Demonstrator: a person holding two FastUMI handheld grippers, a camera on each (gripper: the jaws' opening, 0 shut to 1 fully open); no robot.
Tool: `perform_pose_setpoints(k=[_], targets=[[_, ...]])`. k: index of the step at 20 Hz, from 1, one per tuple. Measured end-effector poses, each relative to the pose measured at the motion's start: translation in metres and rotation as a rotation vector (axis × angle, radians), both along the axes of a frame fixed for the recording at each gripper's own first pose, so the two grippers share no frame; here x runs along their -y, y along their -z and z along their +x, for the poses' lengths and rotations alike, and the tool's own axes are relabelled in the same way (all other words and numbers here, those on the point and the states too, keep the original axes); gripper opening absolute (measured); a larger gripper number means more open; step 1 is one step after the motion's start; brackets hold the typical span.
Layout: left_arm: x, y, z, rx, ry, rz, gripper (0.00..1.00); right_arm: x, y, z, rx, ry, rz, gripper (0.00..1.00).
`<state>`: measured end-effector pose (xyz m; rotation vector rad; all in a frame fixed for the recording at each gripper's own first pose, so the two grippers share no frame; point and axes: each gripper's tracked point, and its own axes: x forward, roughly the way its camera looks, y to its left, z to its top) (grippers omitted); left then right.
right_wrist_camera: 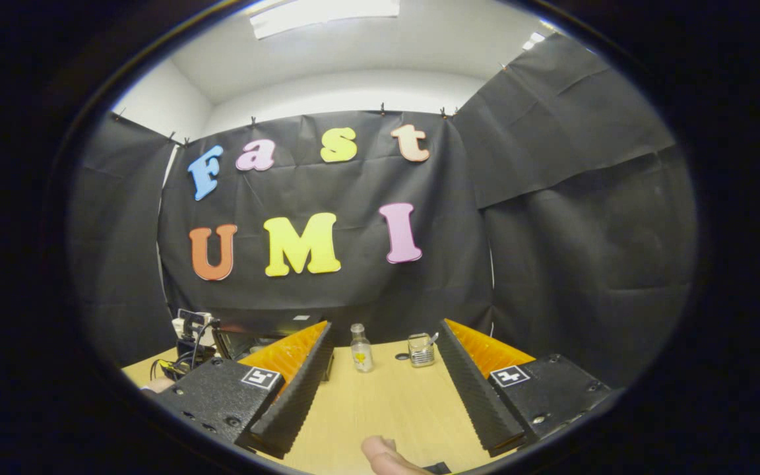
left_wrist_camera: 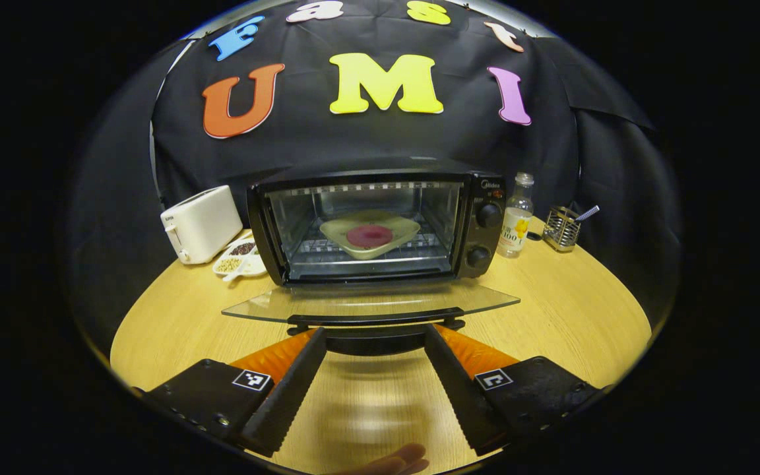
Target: Open the electric oven with the left hand, put the food in, and close the electric oven.
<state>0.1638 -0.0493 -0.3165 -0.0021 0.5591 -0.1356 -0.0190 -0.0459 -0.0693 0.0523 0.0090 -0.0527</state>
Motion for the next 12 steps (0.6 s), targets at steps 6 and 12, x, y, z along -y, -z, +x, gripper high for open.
perform_pose_setpoints(k=[6, 12], targets=[[-0.005, -0.038, 0.046, 0.147, 0.003, -0.017, 0.98, -0.006, -0.001, -0.002, -0.004, -0.005, 0.018, 0.96], [-0.012, -0.04, 0.094, 0.173, -0.05, -0.037, 0.97, -0.007, 0.002, 0.0, -0.015, -0.03, 0.017, 0.96]])
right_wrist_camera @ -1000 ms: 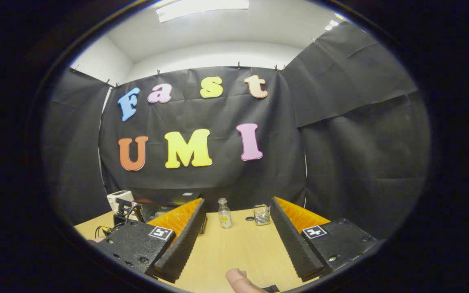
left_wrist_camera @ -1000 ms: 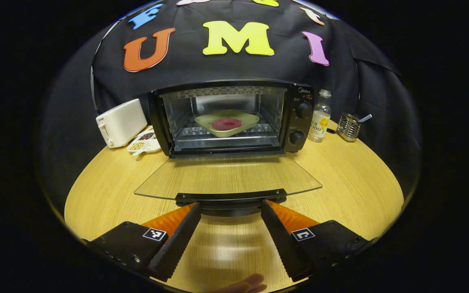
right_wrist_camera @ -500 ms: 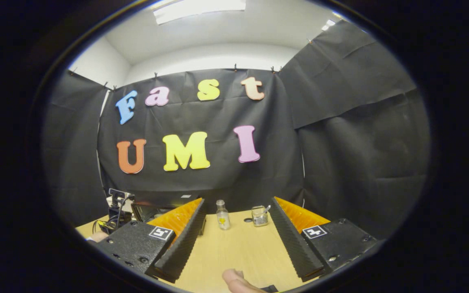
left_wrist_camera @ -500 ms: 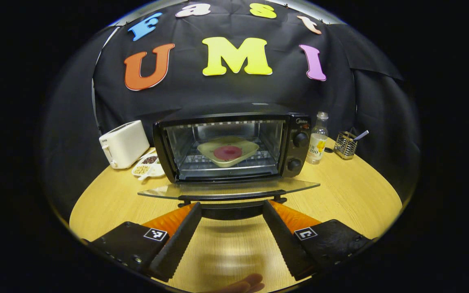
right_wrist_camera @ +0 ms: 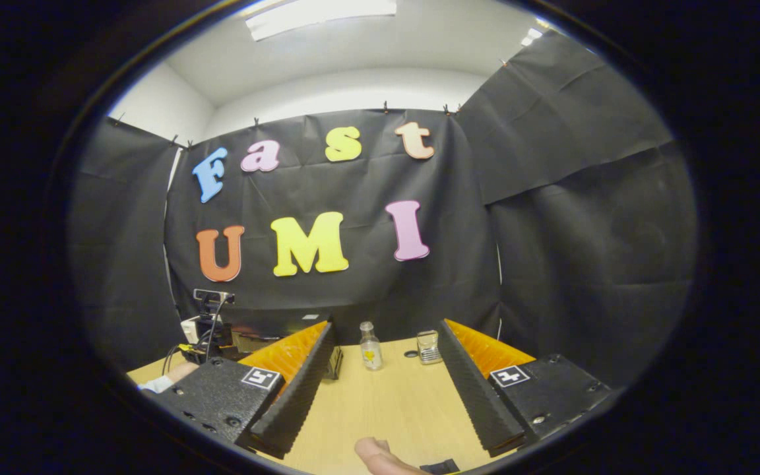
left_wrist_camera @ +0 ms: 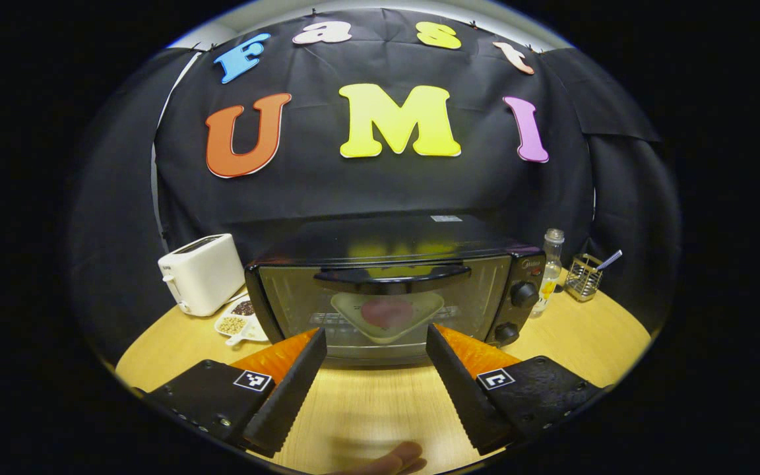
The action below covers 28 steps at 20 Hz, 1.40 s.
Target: Open the electric oven with the left hand, put the food in, and close the electric oven.
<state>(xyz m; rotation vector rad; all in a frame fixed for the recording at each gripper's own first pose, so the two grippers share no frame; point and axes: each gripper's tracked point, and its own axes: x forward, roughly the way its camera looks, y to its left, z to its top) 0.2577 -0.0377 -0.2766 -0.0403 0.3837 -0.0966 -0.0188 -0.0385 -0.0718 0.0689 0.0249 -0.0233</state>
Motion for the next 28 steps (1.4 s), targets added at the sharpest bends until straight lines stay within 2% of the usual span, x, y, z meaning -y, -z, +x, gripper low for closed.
perform_pose_setpoints(k=[3, 4, 5, 11, 17, 19, 20, 22, 24, 28], targets=[[-0.003, -0.004, -0.008, -0.003, -0.012, -0.017, 0.97, 0.003, 0.005, 0.004, -0.023, 0.002, 0.01, 0.96], [-0.004, -0.007, -0.012, 0.002, -0.016, -0.019, 0.97, 0.003, 0.008, 0.004, -0.032, 0.001, 0.011, 1.0], [-0.002, -0.01, -0.016, 0.011, -0.014, -0.026, 0.97, 0.003, 0.009, 0.004, -0.039, 0.0, 0.013, 0.95], [-0.009, -0.064, -0.056, 0.086, -0.017, -0.013, 0.97, -0.002, 0.009, -0.002, -0.047, -0.011, 0.014, 0.95], [-0.022, -0.142, -0.128, 0.167, -0.005, 0.016, 0.97, -0.007, 0.008, -0.002, -0.062, 0.0, 0.011, 0.96], [-0.028, -0.172, -0.155, 0.218, -0.028, 0.017, 0.96, -0.009, 0.009, -0.006, -0.059, -0.005, 0.002, 0.96], [-0.031, -0.19, -0.17, 0.254, -0.049, 0.006, 1.0, -0.011, 0.008, -0.008, -0.054, -0.013, 0.0, 0.96], [-0.034, -0.218, -0.201, 0.318, -0.062, 0.004, 0.96, -0.016, 0.005, -0.015, -0.041, -0.035, 0.0, 0.96], [-0.041, -0.236, -0.229, 0.348, -0.08, 0.014, 0.96, -0.019, 0.001, -0.019, -0.021, -0.053, 0.004, 0.96], [-0.05, -0.256, -0.276, 0.406, -0.129, -0.027, 0.96, -0.021, -0.007, -0.026, 0.016, -0.056, 0.001, 0.96]])
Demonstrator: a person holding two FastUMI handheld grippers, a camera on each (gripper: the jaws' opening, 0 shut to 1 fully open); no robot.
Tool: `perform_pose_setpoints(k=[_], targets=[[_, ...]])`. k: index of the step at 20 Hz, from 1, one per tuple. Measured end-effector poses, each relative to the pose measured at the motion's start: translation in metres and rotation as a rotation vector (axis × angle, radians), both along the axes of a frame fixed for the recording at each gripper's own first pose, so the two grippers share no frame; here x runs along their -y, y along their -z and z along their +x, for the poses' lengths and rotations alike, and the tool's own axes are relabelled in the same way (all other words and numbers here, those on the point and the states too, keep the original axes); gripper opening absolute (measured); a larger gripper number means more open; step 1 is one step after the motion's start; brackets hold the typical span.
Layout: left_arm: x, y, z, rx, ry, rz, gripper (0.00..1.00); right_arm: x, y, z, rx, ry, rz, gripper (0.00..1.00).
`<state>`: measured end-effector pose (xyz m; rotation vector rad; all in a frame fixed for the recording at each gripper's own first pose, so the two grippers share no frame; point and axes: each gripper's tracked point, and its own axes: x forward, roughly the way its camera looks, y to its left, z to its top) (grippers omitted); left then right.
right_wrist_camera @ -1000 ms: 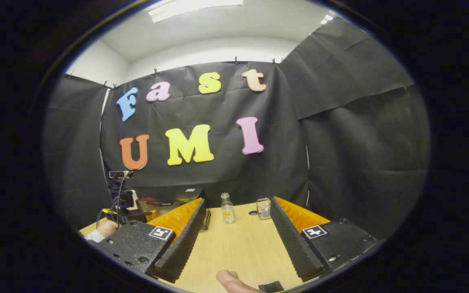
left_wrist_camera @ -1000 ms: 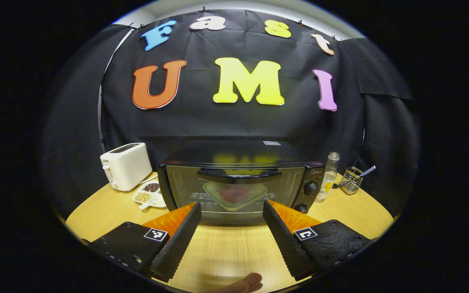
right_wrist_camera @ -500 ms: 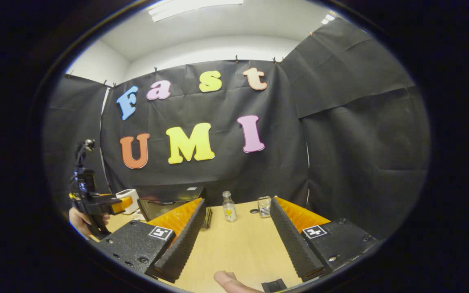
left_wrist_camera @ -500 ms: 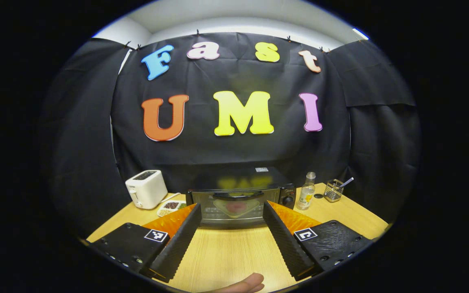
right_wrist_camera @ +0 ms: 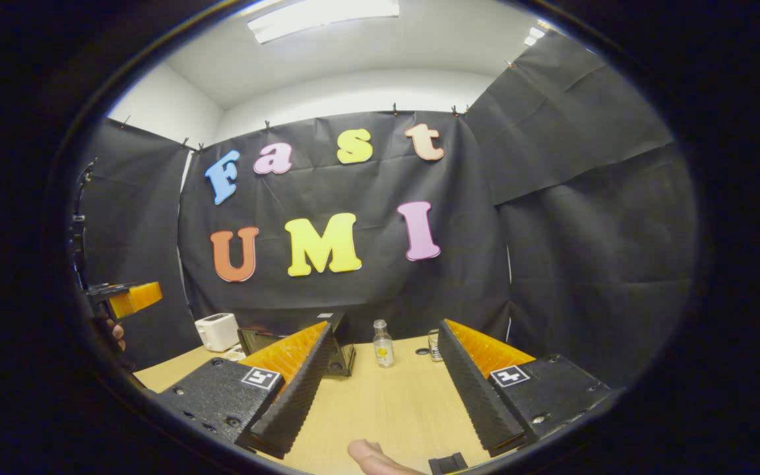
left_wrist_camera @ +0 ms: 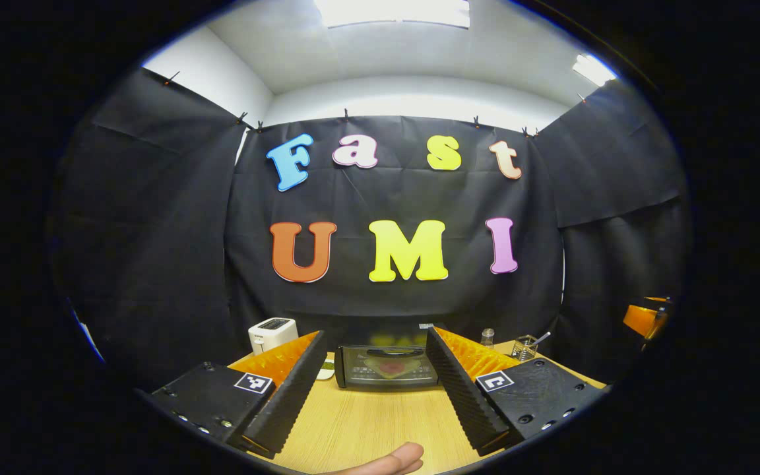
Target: Open the electric oven with the left hand, put the food in, and close the electric oven.
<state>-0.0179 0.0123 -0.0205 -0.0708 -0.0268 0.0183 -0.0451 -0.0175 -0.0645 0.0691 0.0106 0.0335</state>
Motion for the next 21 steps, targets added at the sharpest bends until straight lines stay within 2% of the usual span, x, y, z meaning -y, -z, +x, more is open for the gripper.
perform_pose_setpoints(k=[3, 4, 5, 6, 7, 8, 9, 15, 16, 17, 18, 19, 20, 21], targets=[[-0.014, 0.009, -0.025, 0.001, -0.063, -0.019, 0.96, -0.011, -0.002, -0.007, 0.016, -0.021, 0.003, 0.96], [-0.016, 0.013, -0.029, -0.002, -0.075, -0.028, 0.96, -0.014, -0.002, -0.008, 0.016, -0.029, 0.01, 1.0], [-0.016, 0.018, -0.032, -0.012, -0.075, -0.033, 0.95, -0.018, -0.002, -0.009, 0.013, -0.04, 0.014, 0.96], [-0.012, 0.025, -0.032, -0.029, -0.055, -0.021, 0.95, -0.02, 0.0, -0.01, 0.009, -0.051, 0.014, 0.95], [-0.009, 0.032, -0.033, -0.044, -0.043, -0.004, 0.95, -0.021, 0.001, -0.011, 0.004, -0.057, 0.012, 1.0], [-0.011, 0.034, -0.032, -0.044, -0.046, 0.011, 0.95, -0.022, 0.0, -0.011, 0.007, -0.06, 0.011, 1.0], [-0.012, 0.034, -0.031, -0.039, -0.044, 0.026, 0.95, -0.022, -0.002, -0.011, 0.012, -0.059, 0.008, 0.96], [0.005, 0.036, -0.029, -0.015, 0.008, 0.071, 0.95, -0.028, -0.003, -0.011, 0.036, -0.07, 0.0, 0.95], [0.005, 0.038, -0.031, -0.016, 0.01, 0.078, 0.96, -0.03, 0.0, -0.011, 0.031, -0.074, 0.001, 1.0], [0.008, 0.037, -0.032, -0.011, 0.015, 0.085, 0.96, -0.033, 0.002, -0.011, 0.024, -0.083, 0.0, 0.95], [0.011, 0.037, -0.033, -0.008, 0.023, 0.091, 0.96, -0.035, 0.004, -0.01, 0.017, -0.089, -0.001, 1.0], [0.011, 0.038, -0.033, -0.008, 0.027, 0.095, 0.96, -0.036, 0.004, -0.01, 0.012, -0.09, -0.004, 1.0], [0.013, 0.038, -0.032, -0.007, 0.03, 0.095, 0.96, -0.035, 0.004, -0.01, 0.013, -0.089, -0.006, 0.95], [0.016, 0.04, -0.031, -0.01, 0.039, 0.093, 0.96, -0.034, 0.002, -0.01, 0.017, -0.086, -0.009, 0.95]])
